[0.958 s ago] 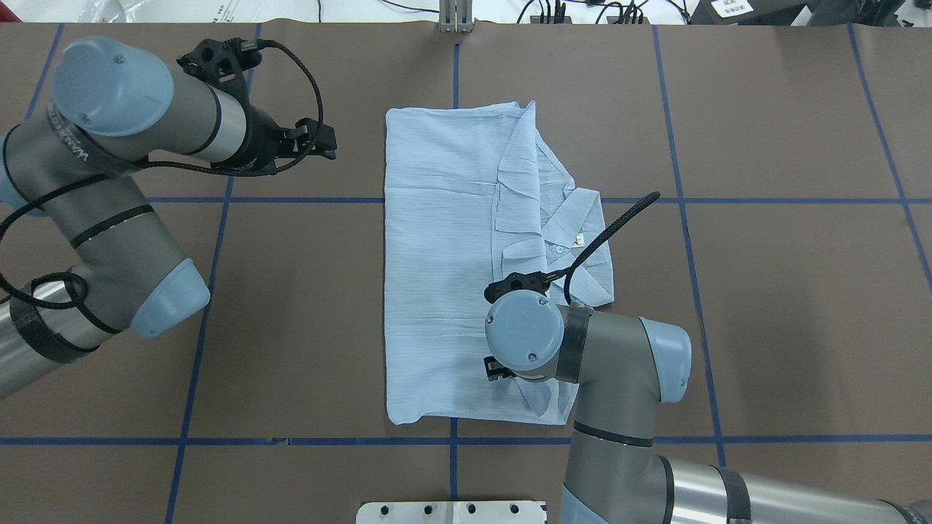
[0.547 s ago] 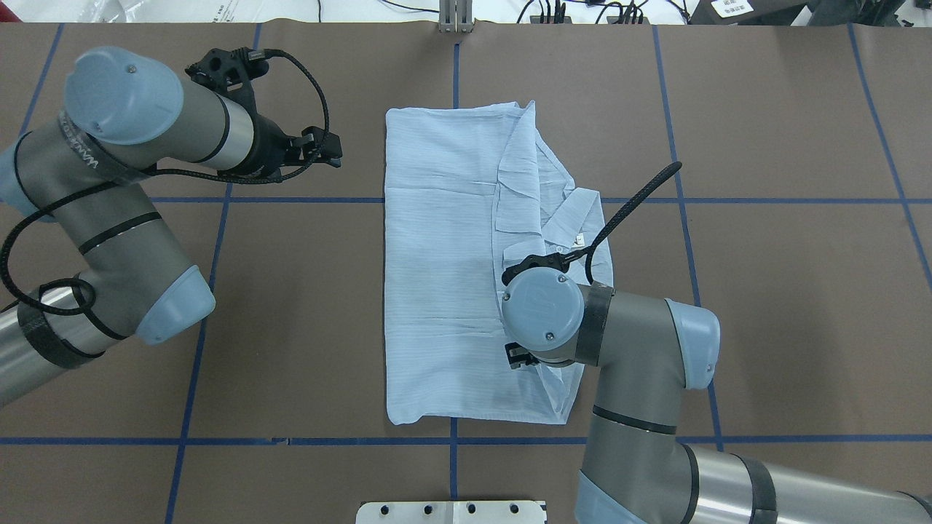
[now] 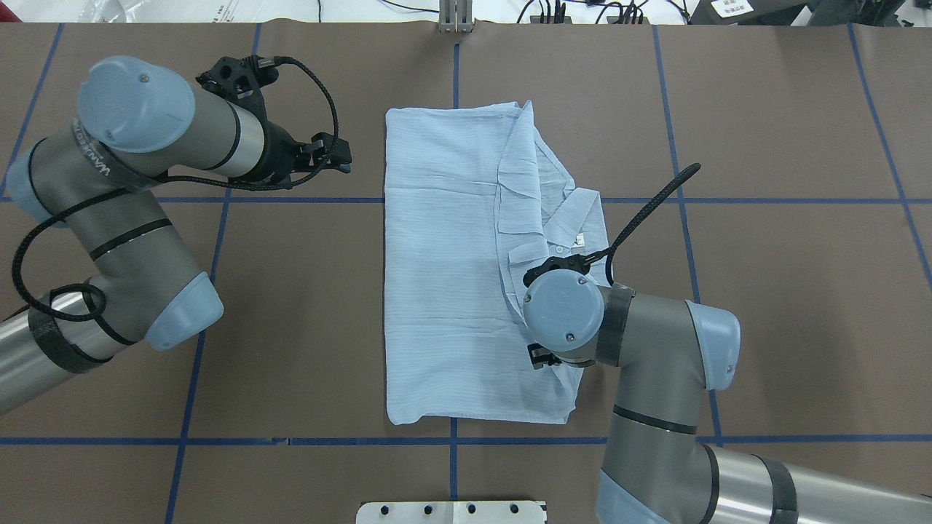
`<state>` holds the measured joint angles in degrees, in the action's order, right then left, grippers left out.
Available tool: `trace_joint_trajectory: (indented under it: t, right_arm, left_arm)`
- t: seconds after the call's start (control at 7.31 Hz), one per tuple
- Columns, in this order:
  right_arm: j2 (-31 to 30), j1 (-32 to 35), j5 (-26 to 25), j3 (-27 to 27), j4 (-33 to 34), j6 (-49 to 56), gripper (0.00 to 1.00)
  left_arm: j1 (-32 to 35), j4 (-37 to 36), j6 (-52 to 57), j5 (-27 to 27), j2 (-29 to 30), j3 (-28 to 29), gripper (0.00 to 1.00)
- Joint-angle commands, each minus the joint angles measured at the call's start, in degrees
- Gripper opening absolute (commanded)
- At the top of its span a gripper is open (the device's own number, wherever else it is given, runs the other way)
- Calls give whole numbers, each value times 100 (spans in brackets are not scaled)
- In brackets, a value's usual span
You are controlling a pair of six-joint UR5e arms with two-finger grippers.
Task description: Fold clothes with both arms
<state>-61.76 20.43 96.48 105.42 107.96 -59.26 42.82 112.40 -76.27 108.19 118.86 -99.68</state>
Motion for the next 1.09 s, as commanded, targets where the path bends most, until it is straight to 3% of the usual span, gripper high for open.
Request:
trace_joint_trajectory:
  t: [0.0,0.27,0.41,0.68,0.82,0.96]
  right_arm:
    - [-570,162,-15,328,-12,317,100]
    - [-1247,277,-119,778,-55,793,100]
    - [-1303,268,-155,953,-56,802,100]
    - [-1216,390,-120,1174,-195,802,100]
    - [-798,469,-68,1105,-536,794,100]
    - [-298,488,-68,677,-565,811,100]
  left_arm:
    - [-20,1,-11,0,32,1,100]
    - [-20,10,7,0,32,9,100]
    - [-20,10,33,0,23,18,100]
    - [-20,10,16,9,58,27,100]
    - [-20,10,16,0,50,27,100]
    - [-20,10,25,9,50,27,100]
